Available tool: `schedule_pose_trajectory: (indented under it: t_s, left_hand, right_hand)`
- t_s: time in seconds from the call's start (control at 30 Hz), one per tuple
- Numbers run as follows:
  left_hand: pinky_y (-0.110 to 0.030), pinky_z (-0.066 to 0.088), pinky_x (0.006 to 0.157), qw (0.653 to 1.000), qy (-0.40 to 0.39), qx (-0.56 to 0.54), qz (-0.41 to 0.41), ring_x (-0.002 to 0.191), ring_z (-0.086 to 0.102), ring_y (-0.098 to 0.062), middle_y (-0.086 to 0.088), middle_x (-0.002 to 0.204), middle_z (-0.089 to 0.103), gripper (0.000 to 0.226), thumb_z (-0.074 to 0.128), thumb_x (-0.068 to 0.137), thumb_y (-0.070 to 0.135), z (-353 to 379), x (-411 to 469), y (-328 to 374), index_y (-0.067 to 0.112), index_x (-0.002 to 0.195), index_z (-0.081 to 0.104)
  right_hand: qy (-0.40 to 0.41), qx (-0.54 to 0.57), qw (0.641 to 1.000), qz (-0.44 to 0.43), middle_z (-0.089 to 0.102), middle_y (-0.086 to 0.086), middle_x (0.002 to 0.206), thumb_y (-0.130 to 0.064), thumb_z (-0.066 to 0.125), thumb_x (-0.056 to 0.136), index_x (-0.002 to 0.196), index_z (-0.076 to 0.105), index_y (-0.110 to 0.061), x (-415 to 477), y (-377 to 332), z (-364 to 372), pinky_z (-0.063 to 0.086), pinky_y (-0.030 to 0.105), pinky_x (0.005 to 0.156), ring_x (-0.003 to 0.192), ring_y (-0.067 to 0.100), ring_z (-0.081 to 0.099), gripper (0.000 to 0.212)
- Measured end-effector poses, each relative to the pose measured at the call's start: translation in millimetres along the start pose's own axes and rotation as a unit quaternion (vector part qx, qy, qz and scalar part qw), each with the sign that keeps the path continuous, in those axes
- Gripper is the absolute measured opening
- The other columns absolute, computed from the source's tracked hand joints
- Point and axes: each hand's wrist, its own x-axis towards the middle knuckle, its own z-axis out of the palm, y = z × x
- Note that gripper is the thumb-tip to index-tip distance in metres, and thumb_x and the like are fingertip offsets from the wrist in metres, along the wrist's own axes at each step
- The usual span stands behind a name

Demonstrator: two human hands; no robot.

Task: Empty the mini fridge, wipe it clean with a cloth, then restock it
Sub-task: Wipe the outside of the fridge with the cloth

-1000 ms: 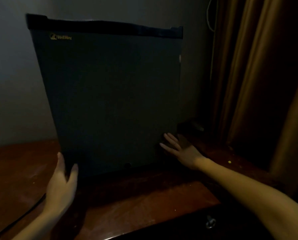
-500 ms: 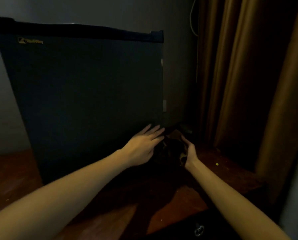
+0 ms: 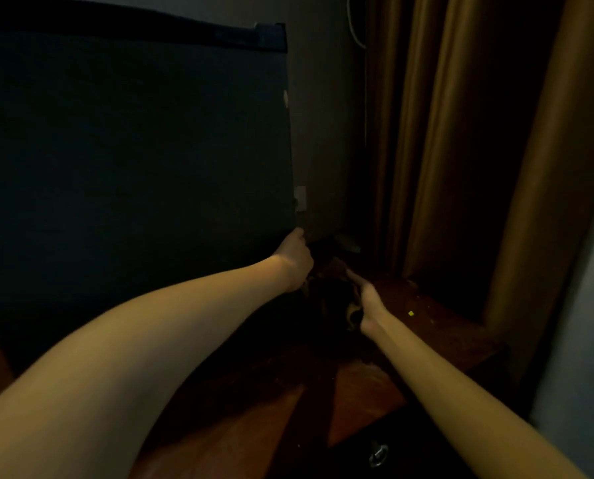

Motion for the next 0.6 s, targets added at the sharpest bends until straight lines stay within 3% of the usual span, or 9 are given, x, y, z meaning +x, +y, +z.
schedule_pose_trajectory:
  t_s: [0.17,0.4,0.6]
  left_hand:
    - [-0.038,0.026,0.110,0.999,-0.002,0.030,0.008,0.125,0.046,-0.024,-0.008,0.133,0.054,0.035,0.044,0.099,0.033,-3.4,-3.6,5.5,0.013,0.125,0.056]
    - [-0.039,0.026,0.111,1.000,-0.006,0.027,-0.002,0.127,0.045,-0.025,-0.009,0.134,0.054,0.035,0.045,0.099,0.033,-4.0,-8.8,10.5,0.014,0.126,0.056]
    - [-0.041,0.022,0.113,1.000,0.004,-0.005,-0.008,0.127,0.044,-0.025,-0.010,0.136,0.052,0.041,0.040,0.098,0.037,-1.9,-44.0,16.1,0.013,0.128,0.055]
  right_hand:
    - [0.009,0.011,1.000,-0.002,0.068,0.013,0.095,-0.038,0.047,0.099,0.110,0.067,-0.009,-10.9,24.7,40.9,0.051,0.035,0.075,0.087,0.027,0.063,0.037]
    - [0.027,-0.021,0.999,0.003,0.064,0.010,0.092,-0.039,0.040,0.102,0.128,0.060,-0.012,-21.6,30.0,64.1,0.049,0.030,0.067,0.081,0.022,0.060,0.042]
    - [-0.005,0.028,1.000,-0.009,0.064,0.012,0.102,-0.038,0.036,0.104,0.133,0.055,-0.013,-40.9,50.4,66.4,0.049,0.031,0.080,0.091,0.023,0.060,0.043]
